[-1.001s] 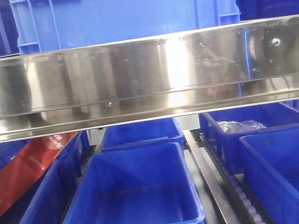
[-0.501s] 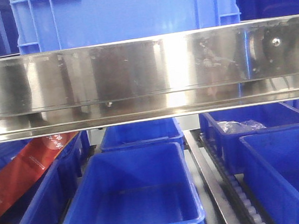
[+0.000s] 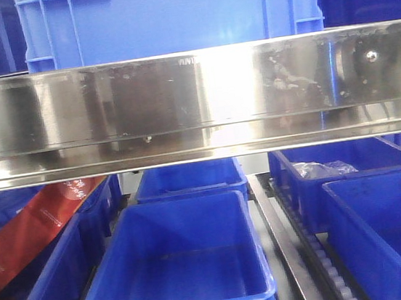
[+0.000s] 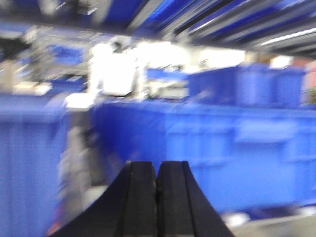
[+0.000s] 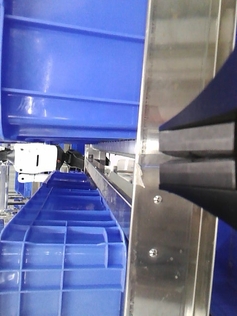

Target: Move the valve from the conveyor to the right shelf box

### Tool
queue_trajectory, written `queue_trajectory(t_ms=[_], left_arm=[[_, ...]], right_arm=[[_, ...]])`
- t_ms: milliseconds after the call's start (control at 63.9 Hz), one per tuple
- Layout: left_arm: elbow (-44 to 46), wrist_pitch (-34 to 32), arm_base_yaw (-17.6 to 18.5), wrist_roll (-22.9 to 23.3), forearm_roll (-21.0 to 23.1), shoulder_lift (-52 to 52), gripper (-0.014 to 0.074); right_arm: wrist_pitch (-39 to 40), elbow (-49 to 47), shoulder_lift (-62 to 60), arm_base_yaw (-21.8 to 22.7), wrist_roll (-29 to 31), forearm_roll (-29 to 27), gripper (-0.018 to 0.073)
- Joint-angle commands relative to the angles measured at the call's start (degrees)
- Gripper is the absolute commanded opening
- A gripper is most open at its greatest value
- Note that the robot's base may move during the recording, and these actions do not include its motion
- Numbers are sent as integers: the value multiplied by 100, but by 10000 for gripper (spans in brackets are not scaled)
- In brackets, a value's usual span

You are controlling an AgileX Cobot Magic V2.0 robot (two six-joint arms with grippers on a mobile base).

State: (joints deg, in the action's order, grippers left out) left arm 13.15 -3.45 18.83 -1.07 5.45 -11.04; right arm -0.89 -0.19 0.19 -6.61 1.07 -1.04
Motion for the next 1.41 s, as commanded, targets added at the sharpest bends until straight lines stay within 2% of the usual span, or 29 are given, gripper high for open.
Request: queue_trajectory(t_ms=[0, 125, 188, 266, 344, 454, 720, 1392], left_arm=[[-396, -218, -489, 736, -766, 111, -111], [-949, -206, -1279, 769, -1025, 409, -111], [-1180, -206, -1556, 769, -1025, 621, -111], [-1315, -206, -1692, 769, -1025, 965, -111], [-1315, 217, -1665, 769, -1025, 1104, -111], [-1315, 254, -1609, 755, -1014, 1104, -111], [-1315, 144, -1434, 718, -921, 1104, -111], [-1315, 144, -1434, 718, -921, 1104, -111]], right_arm=[[134, 19, -19, -10, -1, 0, -168], [134, 19, -19, -10, -1, 0, -168], [134, 19, -19, -10, -1, 0, -168], [134, 19, -19, -10, -1, 0, -168], [134, 19, -19, -10, -1, 0, -168], [134, 19, -19, -10, -1, 0, -168], [134, 19, -19, -10, -1, 0, -168], [134, 19, -19, -10, -1, 0, -168]])
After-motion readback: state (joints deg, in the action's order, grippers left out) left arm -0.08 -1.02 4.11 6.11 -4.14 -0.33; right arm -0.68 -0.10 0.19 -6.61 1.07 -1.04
